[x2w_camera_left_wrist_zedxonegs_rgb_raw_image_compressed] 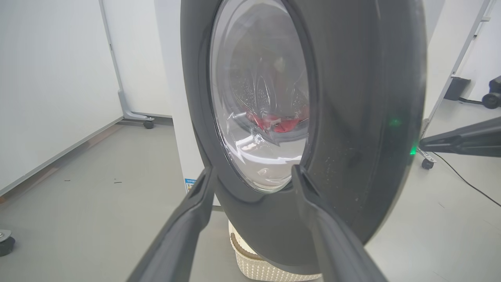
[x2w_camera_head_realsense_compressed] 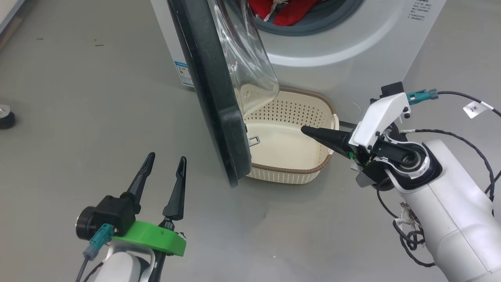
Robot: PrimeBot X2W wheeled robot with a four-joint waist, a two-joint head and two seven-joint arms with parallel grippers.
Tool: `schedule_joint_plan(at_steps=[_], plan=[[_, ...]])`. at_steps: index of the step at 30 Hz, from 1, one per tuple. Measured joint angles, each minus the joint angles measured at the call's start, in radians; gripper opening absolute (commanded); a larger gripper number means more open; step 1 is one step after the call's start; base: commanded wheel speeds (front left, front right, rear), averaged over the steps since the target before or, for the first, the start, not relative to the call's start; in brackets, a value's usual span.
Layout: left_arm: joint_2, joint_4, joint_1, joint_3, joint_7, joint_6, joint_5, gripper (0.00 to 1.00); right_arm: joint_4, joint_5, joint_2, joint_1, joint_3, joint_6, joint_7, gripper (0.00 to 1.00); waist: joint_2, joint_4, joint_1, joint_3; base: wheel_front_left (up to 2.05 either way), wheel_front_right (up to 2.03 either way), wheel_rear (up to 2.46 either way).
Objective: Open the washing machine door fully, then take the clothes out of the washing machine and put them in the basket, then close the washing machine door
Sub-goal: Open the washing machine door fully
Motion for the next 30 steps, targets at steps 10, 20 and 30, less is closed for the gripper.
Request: schedule_joint_plan(at_steps=[10,20,30], plan=[[0.0,0.004,0.039,0.068,0.0,0.0,0.033,1.0,-0.023,-0.26,-0.113,0.087,0.052,0.096,-0.197,0.0,0.0,-0.066,0.0,-0.056,0.0,0.0,0.0],[0.001,0.002,0.066,0.108,0.0,-0.005,0.05,1.0,-0.067,-0.579,-0.182,0.155,0.079,0.145,-0.524,0.0,0.0,-0.141,0.0,-0.092,0.0,0.0,0.0],[0.001,0.001,0.085,0.139,0.0,-0.01,0.054,1.0,-0.071,-0.717,-0.192,0.249,0.081,0.113,-0.755,0.0,0.0,-0.194,0.0,-0.116,0.0,0.0,0.0]])
